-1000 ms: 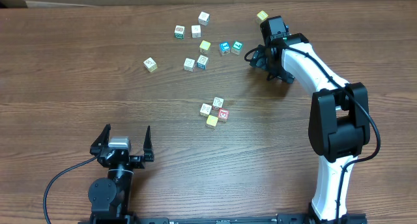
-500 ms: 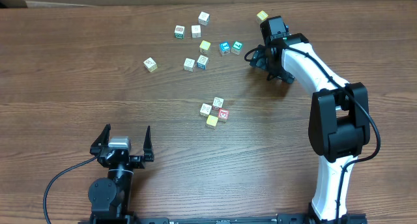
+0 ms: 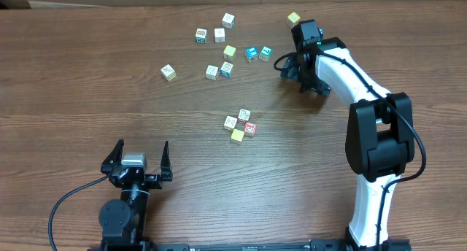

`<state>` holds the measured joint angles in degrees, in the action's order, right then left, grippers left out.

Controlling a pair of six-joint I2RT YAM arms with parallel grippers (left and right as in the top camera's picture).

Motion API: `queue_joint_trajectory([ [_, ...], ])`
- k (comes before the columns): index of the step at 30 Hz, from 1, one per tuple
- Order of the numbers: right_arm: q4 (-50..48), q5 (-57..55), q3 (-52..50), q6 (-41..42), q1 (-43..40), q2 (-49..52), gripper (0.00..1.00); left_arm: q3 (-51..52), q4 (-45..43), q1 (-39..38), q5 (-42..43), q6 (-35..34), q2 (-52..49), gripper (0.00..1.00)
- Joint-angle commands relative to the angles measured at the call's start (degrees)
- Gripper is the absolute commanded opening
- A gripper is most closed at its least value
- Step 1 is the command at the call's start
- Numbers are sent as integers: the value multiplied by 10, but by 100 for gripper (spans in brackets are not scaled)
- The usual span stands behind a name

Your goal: Form a circle

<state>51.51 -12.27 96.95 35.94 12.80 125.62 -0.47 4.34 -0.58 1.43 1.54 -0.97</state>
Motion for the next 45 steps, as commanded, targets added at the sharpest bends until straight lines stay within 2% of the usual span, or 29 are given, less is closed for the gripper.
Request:
queue_joint_trajectory([
  [1, 22, -8, -3, -24, 1, -56, 100, 2, 1, -2, -1, 11, 7, 100],
  [6, 8, -6, -33, -101, 10, -106, 100, 2, 1, -2, -1, 11, 7, 100],
  [11, -78, -5, -149, -179, 17, -186, 100, 2, 1, -2, -1, 11, 7, 100],
  [15, -156, -5, -271, -184, 16, -258, 100, 2, 1, -2, -1, 11, 7, 99],
  [22, -115, -12, -434, -185, 12, -388, 100, 2, 1, -2, -1, 11, 7, 100],
  [26, -187, -6, -526, -186, -1, -455, 100, 2, 1, -2, -1, 11, 7, 99],
  [29, -263, 37, -599, -229, -17, -497, 100, 2, 1, -2, -1, 11, 7, 100],
  [34, -378, 127, -653, -319, -54, -533, 100, 2, 1, -2, -1, 11, 7, 99],
  [45, -511, 204, -746, -330, -95, -534, 100, 2, 1, -2, -1, 11, 7, 100],
])
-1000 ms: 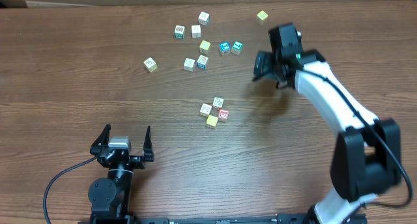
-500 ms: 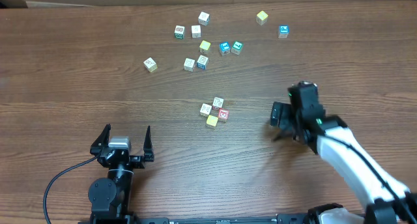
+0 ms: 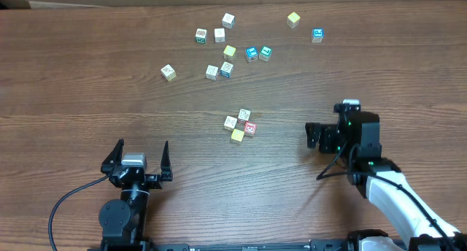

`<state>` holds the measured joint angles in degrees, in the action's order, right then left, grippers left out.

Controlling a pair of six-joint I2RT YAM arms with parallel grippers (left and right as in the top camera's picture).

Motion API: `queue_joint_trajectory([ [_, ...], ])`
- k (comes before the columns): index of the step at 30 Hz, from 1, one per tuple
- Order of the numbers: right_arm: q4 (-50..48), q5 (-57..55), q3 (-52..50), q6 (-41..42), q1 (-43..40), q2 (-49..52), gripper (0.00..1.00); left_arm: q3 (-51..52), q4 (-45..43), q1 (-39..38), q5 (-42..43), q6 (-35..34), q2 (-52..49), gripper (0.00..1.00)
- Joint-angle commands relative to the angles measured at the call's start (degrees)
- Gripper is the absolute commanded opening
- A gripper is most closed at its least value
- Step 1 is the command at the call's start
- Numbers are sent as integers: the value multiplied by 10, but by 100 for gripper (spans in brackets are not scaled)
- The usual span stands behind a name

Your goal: Form a circle

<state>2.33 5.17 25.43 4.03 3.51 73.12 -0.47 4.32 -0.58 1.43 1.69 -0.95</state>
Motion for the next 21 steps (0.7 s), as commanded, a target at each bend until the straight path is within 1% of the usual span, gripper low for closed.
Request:
queue_joint_trajectory([
  [1, -27, 32, -39, -11, -3, -9, 100, 2, 1, -2, -1, 9, 7, 99],
  [6, -42, 40, -72, -10, -4, -11, 100, 2, 1, -2, -1, 9, 7, 100],
  [12, -106, 65, -129, -9, -4, -26, 100, 2, 1, -2, -1, 9, 7, 99],
  [18, -174, 76, -192, -9, -4, -66, 100, 2, 1, -2, -1, 9, 7, 100],
  [21, -190, 76, -216, -9, -4, -94, 100, 2, 1, -2, -1, 9, 7, 100],
])
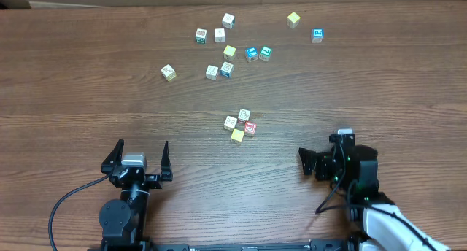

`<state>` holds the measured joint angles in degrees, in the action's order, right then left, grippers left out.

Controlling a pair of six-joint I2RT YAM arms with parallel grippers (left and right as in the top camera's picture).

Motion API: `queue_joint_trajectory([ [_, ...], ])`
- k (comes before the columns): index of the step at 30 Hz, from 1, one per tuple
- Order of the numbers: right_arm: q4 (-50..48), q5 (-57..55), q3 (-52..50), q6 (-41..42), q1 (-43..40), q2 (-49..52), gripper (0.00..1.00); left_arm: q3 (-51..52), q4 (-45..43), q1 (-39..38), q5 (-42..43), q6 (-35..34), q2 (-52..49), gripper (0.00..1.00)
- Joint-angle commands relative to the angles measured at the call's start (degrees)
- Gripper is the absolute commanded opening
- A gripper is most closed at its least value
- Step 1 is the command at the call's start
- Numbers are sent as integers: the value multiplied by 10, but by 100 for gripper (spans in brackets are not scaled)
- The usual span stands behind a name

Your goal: Form a circle

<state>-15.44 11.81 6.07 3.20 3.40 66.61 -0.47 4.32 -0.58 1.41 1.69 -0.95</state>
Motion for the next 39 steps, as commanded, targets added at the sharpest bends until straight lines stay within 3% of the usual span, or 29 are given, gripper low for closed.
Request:
queue_joint_trajectory([
  [1, -12, 9, -28, 0, -3, -38, 100, 2, 1, -2, -1, 9, 7, 100],
  [13, 32, 7, -56, -1, -2, -182, 100, 2, 1, -2, -1, 9, 7, 100],
  [25, 195, -16, -56, -3, -1, -384, 100, 2, 1, -2, -1, 9, 7, 100],
  [39, 194, -12, -56, -58, -1, -525, 100, 2, 1, -2, -1, 9, 7, 100],
])
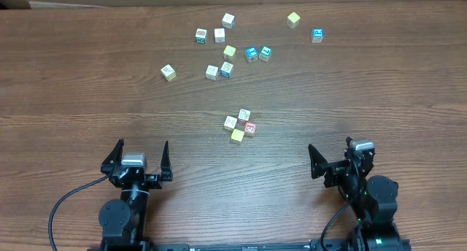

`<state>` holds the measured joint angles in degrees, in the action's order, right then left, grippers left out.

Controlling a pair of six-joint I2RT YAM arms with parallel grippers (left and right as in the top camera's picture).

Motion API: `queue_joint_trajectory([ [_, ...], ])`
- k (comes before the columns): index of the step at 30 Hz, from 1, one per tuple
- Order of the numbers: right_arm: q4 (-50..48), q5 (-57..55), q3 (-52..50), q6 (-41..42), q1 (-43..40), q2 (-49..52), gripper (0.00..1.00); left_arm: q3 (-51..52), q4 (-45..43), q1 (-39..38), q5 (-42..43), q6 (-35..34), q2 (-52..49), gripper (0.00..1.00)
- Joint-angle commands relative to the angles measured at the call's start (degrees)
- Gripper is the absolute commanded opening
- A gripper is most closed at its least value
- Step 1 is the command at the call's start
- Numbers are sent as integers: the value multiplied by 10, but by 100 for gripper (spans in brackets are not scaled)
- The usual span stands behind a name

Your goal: Form a circle

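Several small lettered cubes lie on the wooden table (87, 98). A tight cluster of cubes (241, 125) sits mid-table. A loose group of cubes (226, 50) is spread across the far middle. Further right lie a yellow cube (293, 19) and a blue cube (317, 35). At the near left edge my left gripper (142, 152) stands open and empty. My right gripper (336, 156) is at the near right edge, fingers spread and nothing between them. Both grippers are far from every cube.
A pale cube (168, 72) lies alone at the left end of the far group. A strip of cardboard runs along the table's far edge. A black cable (69, 200) trails from the left arm's base.
My right arm has drawn back from about mid-right of the near table to the near right edge, its gripper still open. The left arm and the cubes have not moved.
My right arm first reached out over the far right, covering the spot by the yellow cube. It then stood withdrawn to the right middle, with a blue cube showing at that spot. It came nearer again and now rests at the near edge.
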<state>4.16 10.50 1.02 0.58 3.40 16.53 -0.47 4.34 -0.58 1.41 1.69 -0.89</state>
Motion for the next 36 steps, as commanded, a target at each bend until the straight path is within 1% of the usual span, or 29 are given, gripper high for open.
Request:
queue_joint_trajectory([
  [1, -2, 3, -6, -41, -1, -36, 100, 2, 1, -2, -1, 9, 6, 100],
  [9, -2, 3, -6, -53, -1, -149, 100, 2, 1, -2, -1, 9, 6, 100],
  [11, -4, 3, -6, -54, -1, -164, 100, 2, 1, -2, -1, 9, 6, 100],
  [36, -4, 11, -6, -51, -1, -164, 100, 2, 1, -2, -1, 9, 6, 100],
])
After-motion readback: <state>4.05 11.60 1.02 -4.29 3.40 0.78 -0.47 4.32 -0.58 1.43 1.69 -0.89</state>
